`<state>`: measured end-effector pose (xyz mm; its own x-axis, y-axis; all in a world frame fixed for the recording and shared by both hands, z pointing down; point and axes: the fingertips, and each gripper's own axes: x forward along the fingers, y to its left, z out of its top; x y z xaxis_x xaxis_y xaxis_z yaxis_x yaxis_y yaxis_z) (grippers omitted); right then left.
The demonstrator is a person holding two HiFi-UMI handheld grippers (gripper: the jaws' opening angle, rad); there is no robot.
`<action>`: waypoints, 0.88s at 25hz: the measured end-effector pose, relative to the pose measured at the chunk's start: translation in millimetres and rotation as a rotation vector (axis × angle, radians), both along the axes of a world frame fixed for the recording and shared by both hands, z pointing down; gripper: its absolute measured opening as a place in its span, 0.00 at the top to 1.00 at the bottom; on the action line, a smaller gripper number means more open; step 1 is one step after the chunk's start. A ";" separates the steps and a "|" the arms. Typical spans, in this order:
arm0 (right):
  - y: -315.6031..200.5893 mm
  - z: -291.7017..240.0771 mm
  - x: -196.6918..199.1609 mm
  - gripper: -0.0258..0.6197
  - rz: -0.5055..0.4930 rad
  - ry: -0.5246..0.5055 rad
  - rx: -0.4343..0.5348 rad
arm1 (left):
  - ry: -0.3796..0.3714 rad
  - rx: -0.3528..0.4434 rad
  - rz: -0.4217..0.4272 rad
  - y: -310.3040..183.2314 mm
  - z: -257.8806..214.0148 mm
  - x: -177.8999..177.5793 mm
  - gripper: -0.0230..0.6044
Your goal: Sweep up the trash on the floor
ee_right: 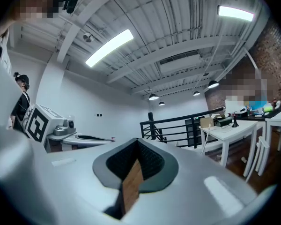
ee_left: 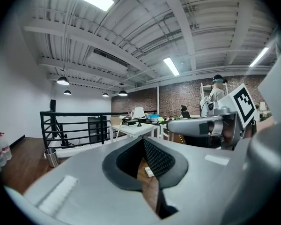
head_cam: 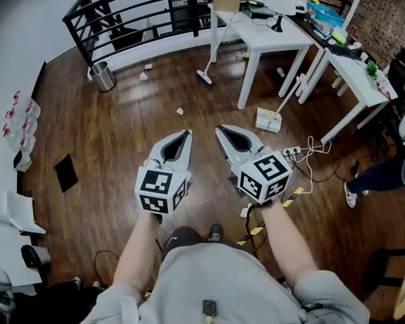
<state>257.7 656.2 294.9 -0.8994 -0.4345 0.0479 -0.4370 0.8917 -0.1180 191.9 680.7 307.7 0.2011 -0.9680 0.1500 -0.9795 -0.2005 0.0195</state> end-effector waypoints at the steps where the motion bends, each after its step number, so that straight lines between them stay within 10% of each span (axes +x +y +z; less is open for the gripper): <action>1: -9.6 3.0 -4.3 0.96 -0.002 0.002 -0.006 | 0.004 -0.006 -0.004 -10.3 2.1 -5.1 0.95; 22: -267.0 8.2 -195.6 0.96 0.120 0.120 -0.005 | 0.147 -0.051 0.141 -276.8 33.5 -179.6 0.95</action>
